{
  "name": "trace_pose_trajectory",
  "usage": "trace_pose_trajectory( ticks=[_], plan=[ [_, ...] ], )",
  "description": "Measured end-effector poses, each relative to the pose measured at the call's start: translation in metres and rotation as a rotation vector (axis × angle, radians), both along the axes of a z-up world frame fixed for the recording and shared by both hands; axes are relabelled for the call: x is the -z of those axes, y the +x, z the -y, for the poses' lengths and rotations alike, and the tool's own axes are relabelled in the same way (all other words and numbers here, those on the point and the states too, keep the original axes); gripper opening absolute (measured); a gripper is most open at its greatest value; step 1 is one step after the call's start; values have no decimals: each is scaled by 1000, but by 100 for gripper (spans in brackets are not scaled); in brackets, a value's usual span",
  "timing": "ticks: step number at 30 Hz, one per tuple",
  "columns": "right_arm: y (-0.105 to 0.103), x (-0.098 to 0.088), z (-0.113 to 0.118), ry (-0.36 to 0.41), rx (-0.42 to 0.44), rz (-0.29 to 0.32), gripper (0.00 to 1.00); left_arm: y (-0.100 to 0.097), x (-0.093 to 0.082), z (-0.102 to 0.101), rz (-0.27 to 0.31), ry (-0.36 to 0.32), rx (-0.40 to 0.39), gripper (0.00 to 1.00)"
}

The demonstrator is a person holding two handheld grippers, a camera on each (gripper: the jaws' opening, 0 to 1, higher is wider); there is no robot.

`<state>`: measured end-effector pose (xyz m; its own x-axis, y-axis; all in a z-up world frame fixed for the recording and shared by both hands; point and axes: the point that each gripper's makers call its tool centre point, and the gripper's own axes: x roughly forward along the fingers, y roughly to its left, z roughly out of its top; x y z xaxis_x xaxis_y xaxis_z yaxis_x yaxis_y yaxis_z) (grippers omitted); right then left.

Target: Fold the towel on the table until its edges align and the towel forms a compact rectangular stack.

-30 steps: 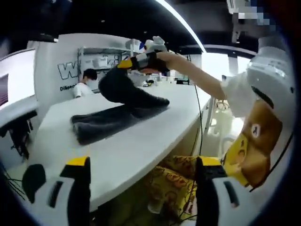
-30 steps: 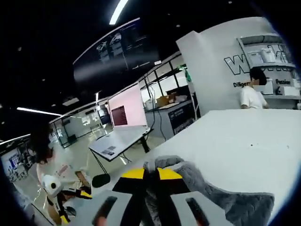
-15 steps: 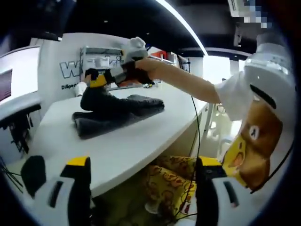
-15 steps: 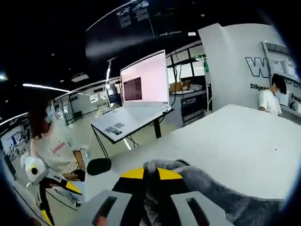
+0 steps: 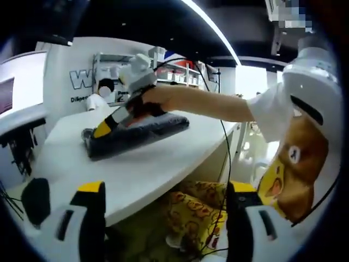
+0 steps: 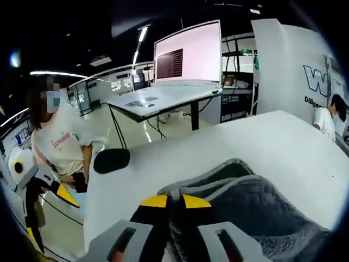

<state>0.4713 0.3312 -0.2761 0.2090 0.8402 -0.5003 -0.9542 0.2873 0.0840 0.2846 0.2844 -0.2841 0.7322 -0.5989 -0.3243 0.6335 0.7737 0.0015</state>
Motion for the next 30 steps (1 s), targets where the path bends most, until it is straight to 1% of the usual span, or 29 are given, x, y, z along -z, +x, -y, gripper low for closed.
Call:
trace_pose_trajectory(
  ticks=[1,2,3,5,7,8,9,10,11,12,13,14,15,17,18,19,20,23,25,28,30],
  plan=[
    [3,-6,-1,23,8,16,7,0,0,-1,1,0,-1,97],
    [10,-21,-1,77,38,41,7,0,-1,-2,1,-1,-3,97],
    [15,-35,-1,114,52,62,7,0,-1,-2,1,-1,-5,97],
    [26,-64,4,173,88,114,7,0,0,-4,-1,0,-10,97],
    [33,-88,7,211,104,160,7,1,0,-5,-2,0,-11,97],
    [33,-94,6,224,104,169,7,2,1,-5,-2,-1,-11,96],
    [30,-96,6,220,94,162,7,2,0,-4,-2,-3,-11,96],
    [27,-94,2,212,82,156,7,3,0,-3,-2,-5,-10,96],
    [20,-81,0,160,49,137,7,4,0,-1,-2,-7,-6,96],
    [10,-61,-5,110,17,96,7,4,1,0,-3,-8,-4,96],
    [3,-44,-8,81,-3,51,7,4,1,2,-4,-9,0,96],
    [-2,-28,-10,63,-3,3,7,4,1,4,-4,-8,4,96],
    [-5,-14,-11,45,-11,-22,8,3,1,6,-5,-6,10,96],
    [-8,9,-12,12,-21,-47,8,2,1,7,-9,-4,15,96],
    [-8,13,-13,19,-24,-54,9,1,1,8,-10,-2,16,96],
    [-9,13,-14,40,-20,-69,10,1,1,7,-11,1,15,96],
    [-9,12,-15,46,-21,-69,11,1,1,7,-12,5,14,96],
    [-9,5,-13,60,-31,-65,18,0,-1,5,-10,6,4,96],
    [-12,-3,-12,67,-52,-31,26,0,-2,5,-7,2,-2,96],
    [-13,-20,-4,88,-64,43,30,0,-2,5,-8,4,-5,96],
    [-15,-34,5,107,-62,75,34,0,-2,6,-11,4,-5,96]
  ],
)
